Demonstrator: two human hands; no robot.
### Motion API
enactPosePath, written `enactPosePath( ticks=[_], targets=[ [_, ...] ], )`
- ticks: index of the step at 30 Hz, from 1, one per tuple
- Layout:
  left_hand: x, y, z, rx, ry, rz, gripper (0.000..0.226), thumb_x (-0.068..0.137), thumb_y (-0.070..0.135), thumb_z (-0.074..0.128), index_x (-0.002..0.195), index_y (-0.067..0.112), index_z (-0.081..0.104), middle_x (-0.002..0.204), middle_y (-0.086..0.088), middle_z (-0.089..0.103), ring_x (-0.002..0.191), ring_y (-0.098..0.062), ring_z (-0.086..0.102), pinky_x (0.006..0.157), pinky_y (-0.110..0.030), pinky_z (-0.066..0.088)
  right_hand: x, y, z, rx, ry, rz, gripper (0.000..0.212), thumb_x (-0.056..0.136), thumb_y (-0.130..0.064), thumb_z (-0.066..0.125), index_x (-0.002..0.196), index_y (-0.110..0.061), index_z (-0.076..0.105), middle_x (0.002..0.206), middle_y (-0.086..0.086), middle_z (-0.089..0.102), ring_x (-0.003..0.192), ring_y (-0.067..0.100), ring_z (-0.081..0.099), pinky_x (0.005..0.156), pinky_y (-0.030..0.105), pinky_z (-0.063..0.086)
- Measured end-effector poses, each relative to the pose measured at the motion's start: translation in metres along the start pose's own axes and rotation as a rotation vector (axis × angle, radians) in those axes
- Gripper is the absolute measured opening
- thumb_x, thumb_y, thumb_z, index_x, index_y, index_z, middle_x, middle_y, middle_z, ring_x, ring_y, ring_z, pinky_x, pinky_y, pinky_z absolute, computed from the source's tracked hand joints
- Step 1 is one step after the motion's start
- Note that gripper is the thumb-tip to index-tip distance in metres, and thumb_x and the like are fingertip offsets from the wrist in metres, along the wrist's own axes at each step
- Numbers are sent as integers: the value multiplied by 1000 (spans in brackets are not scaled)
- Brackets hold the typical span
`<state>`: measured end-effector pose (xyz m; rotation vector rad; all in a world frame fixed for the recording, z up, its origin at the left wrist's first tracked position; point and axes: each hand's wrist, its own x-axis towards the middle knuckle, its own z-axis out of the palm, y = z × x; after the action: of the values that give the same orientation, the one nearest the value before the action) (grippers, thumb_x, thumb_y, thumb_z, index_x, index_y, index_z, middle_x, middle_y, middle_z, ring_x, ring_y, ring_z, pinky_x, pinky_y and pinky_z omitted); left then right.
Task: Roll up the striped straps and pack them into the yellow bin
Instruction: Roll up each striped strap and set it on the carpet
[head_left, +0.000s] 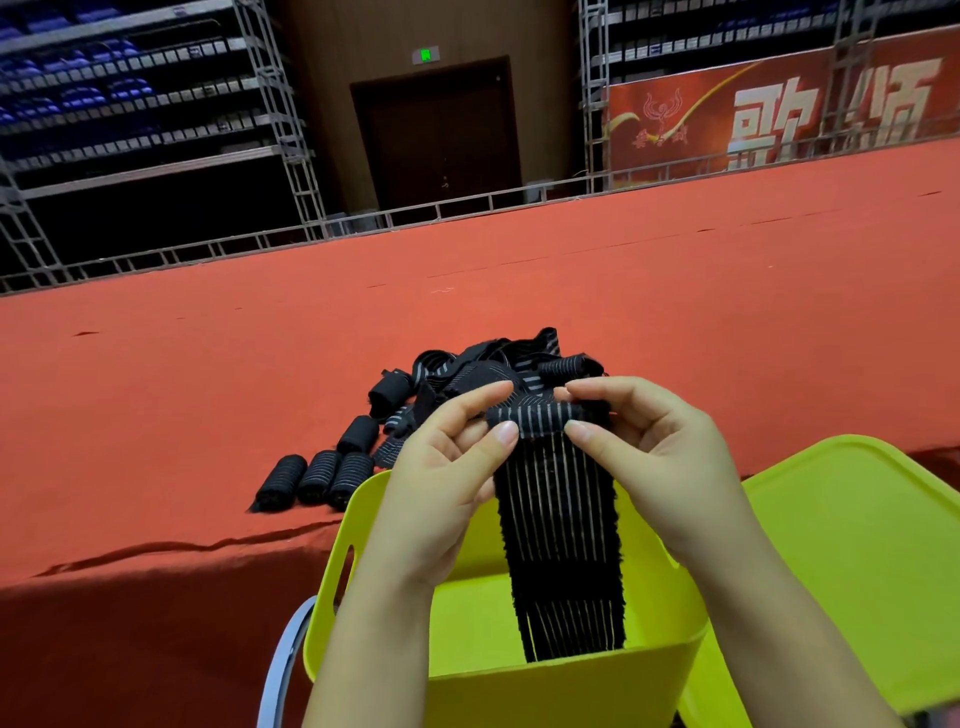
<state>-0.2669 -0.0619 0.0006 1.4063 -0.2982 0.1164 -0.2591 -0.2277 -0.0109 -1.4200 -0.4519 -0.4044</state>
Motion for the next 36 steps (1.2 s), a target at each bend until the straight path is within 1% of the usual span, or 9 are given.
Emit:
enactPosePath(
  ticks=[3,6,12,17,21,27,29,32,36],
  targets=[
    [2,-4,0,57,7,12,26,91,8,61,112,22,66,91,1,74,88,-13,68,79,-37,51,-1,1,3,-36,12,-9,31,81,6,67,95,-22,71,101,-3,73,98,11,68,87,25,52],
    [3,-3,0,77,12,34,27,94,2,52,111,19,65,85,3,74,83,-9,69,70,-26,55,0,-1,0,-52,-1,21,30,81,0,70,97,-25,71,100,-6,73,96,8,68,85,22,52],
    [3,-3,3,79,-18,45,24,94,5,51,111,19,59,78,3,69,76,-9,66,64,-22,53,3,-3,-9,-205,-66,45,20,81,-8,72,93,-25,71,93,-5,73,89,9,68,81,24,52],
    [1,-5,4,97,-62,-40,15,93,21,53,106,17,60,84,2,72,80,-13,68,63,-23,55,2,-3,-7,-195,-6,-14,25,79,-1,72,84,-25,71,84,-8,72,77,4,65,71,17,49],
    [-2,-3,5,69,-66,-66,31,82,38,54,105,19,64,86,5,72,71,-10,68,57,-21,52,2,-2,-6,-181,6,-35,29,77,4,72,81,-25,71,83,-8,71,76,4,64,71,16,48],
    [-2,-2,6,16,-33,-48,30,83,36,53,101,17,67,80,7,70,55,-3,61,51,-16,47,2,0,-4,-190,-17,11,32,77,4,72,79,-29,73,83,-6,71,71,4,60,68,19,47],
    [-3,-3,5,15,-22,-44,26,83,32,55,100,16,68,82,5,71,59,-5,63,54,-18,49,3,0,-5,-157,-52,50,28,79,0,72,83,-28,74,83,-3,72,73,6,61,70,21,48],
    [-3,-6,1,29,-1,-29,23,80,31,59,96,21,71,91,0,72,74,-13,68,62,-24,53,1,-1,-6,-46,-83,117,18,81,-10,70,89,-25,73,73,-9,71,68,-2,62,67,12,47],
    [-4,-8,-1,11,6,-34,19,76,29,65,92,26,75,96,-6,70,88,-21,69,71,-29,57,0,5,-7,-51,-56,140,14,78,-32,73,91,-29,76,86,-4,74,82,8,65,78,28,52]
  ],
)
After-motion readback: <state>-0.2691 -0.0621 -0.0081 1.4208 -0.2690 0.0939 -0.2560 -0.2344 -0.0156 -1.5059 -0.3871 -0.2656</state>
